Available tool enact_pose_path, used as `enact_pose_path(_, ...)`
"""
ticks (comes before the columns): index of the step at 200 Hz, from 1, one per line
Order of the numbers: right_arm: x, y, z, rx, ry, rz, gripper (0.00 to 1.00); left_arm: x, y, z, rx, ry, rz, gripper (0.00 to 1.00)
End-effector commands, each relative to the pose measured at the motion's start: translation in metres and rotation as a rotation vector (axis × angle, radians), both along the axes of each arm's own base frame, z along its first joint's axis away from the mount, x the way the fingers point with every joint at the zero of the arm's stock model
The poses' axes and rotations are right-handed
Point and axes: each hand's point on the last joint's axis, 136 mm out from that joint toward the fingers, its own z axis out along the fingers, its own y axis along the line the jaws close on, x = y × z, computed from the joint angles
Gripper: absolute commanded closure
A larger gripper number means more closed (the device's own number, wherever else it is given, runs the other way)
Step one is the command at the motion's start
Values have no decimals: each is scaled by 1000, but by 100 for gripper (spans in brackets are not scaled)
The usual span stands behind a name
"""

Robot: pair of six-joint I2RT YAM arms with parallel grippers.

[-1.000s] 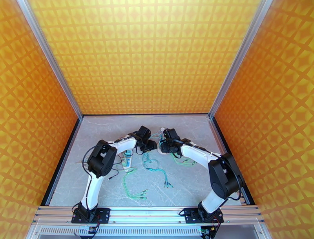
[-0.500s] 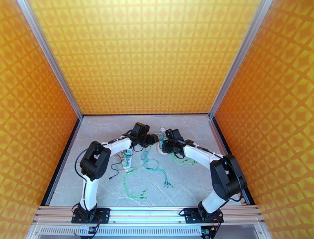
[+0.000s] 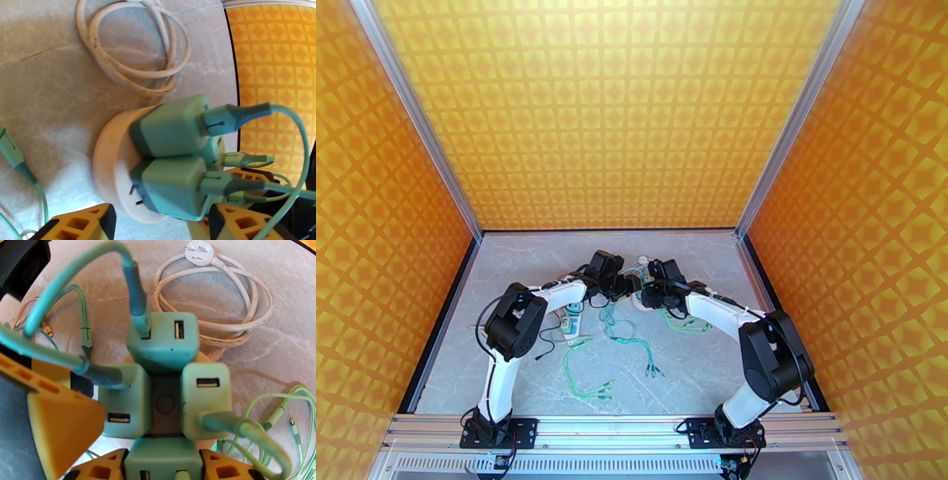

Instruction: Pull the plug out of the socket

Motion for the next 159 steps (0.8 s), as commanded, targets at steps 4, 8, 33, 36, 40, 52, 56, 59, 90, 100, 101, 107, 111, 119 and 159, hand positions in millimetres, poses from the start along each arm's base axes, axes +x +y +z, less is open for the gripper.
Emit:
enact_pose_path(4,3,2,15,14,-72,33,74,8,14,-3,-57,20,66,34)
enact_pose_path(8,2,1,15,13,-75,33,74,10,16,-2,-66,17,76,34)
enact_pose_path(33,-1,3,15,34,-95,45,73,13,19,0,-74,-4,78,35)
enact_pose_path(36,-1,4,16,38,-100,46,73,12,19,-1,-71,-2,75,35)
enact_pose_path(40,-1,4,16,42,-102,46,73,12,19,-1,-68,-5,73,35)
enact_pose_path(52,-1,4,16,44,-105,49,73,9,18,-3,-64,-5,65,35)
enact_pose_path(56,-1,4,15,42,-102,50,73,7,17,-3,-65,-8,62,36)
enact_pose_path(59,-1,5,16,44,-101,53,73,6,17,-4,-64,-7,60,36)
enact_pose_path(90,0,7,15,42,-89,58,73,-4,11,1,-78,-35,30,37)
enact_pose_path(100,1,7,17,40,-91,61,73,-8,8,3,-86,-43,14,37)
enact_pose_path(101,1,7,16,40,-89,60,73,-8,8,4,-87,-44,13,37)
enact_pose_path(107,1,6,17,38,-92,59,73,-11,5,4,-89,-48,1,37)
enact_pose_path(111,1,6,16,36,-89,60,73,-12,4,5,-90,-48,-4,37)
enact_pose_path(119,1,7,17,36,-92,62,73,-15,1,6,-95,-52,-19,37)
enact_pose_path(159,1,8,16,40,-81,63,73,-19,-6,14,-143,-58,-22,35)
